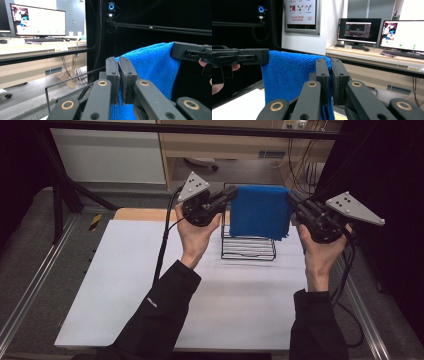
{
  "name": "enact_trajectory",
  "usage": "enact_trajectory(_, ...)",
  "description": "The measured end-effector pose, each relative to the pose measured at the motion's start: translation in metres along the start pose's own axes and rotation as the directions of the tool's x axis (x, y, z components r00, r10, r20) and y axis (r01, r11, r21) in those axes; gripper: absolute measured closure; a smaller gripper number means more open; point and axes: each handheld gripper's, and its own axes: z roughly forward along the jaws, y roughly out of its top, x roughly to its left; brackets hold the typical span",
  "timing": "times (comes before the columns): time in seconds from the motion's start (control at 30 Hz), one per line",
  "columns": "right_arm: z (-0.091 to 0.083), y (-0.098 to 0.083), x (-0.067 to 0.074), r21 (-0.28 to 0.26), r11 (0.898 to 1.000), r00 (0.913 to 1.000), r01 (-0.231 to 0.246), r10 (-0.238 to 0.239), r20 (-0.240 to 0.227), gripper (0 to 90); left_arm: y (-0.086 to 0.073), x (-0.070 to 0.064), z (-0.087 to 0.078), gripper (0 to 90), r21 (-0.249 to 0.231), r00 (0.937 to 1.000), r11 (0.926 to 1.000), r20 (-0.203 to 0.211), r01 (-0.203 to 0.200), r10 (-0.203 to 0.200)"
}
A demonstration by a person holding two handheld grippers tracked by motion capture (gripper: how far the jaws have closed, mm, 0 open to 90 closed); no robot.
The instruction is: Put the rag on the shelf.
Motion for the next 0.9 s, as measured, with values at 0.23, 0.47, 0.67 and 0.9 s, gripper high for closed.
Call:
enact_trajectory(0.23,0.004,0.015,-0.003,-0.025,1.000,0.9998,0.018,-0.018,0.011,85.9,0.017,0.000,0.004,86.7,-0.024,0.9997,0.9995,-0.009,-0.021,0.020)
enact_trajectory(0.47,0.012,0.025,-0.008,-0.043,0.999,0.9997,0.021,-0.020,0.016,85.9,0.030,0.003,0.008,86.7,-0.046,0.9997,0.9987,-0.012,-0.021,0.021)
enact_trajectory(0.67,0.019,0.032,-0.013,-0.052,0.998,0.9996,0.020,-0.019,0.021,85.9,0.036,0.005,0.014,86.7,-0.057,0.9995,0.9981,-0.018,-0.026,0.025)
enact_trajectory(0.9,0.028,0.039,-0.021,-0.056,0.998,0.9993,0.022,-0.020,0.030,85.9,0.040,0.011,0.024,86.7,-0.064,0.9995,0.9977,-0.025,-0.022,0.021)
